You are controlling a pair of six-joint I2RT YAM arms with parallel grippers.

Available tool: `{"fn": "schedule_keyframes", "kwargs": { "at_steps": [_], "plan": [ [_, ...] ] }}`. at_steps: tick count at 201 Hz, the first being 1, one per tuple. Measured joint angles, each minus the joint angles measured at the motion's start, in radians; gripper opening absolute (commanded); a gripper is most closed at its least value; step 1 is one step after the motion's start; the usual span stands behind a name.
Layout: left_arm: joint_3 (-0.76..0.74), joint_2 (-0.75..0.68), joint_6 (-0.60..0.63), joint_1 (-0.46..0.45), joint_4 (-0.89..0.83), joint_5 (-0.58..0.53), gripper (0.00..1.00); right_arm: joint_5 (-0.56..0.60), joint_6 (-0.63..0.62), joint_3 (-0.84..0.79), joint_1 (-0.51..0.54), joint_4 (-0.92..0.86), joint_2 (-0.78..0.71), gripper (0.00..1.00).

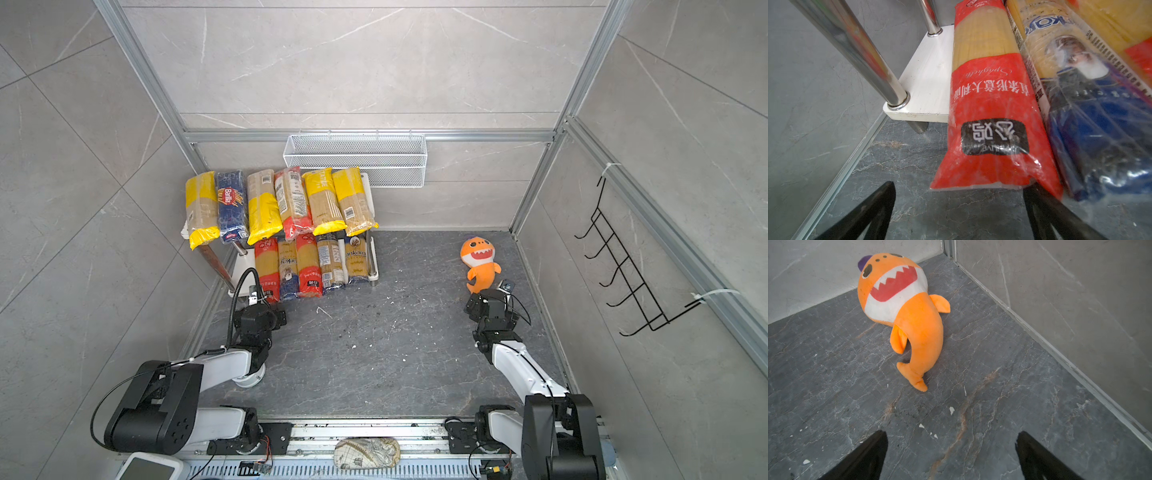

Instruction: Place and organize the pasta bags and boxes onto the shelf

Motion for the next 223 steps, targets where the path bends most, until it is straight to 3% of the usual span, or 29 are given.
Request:
{"fn": "schedule_keyframes", "kwargs": {
  "at_steps": [61, 129, 223],
  "plan": [
    [-0.003, 0.090, 0.029, 0.022, 0.133, 0.036, 0.98, -0.031, -0.001, -0.066, -0.005, 0.159, 0.069, 1.00],
    [0.001, 0.135, 0.010, 0.126, 0.169, 0.211, 0.98, -0.071, -0.070, -0.129, -0.006, 0.383, 0.077, 1.00],
    [0.001, 0.146, 0.006, 0.137, 0.178, 0.238, 1.00, -0.190, -0.207, -0.185, -0.006, 0.714, 0.234, 1.00]
  ]
}}
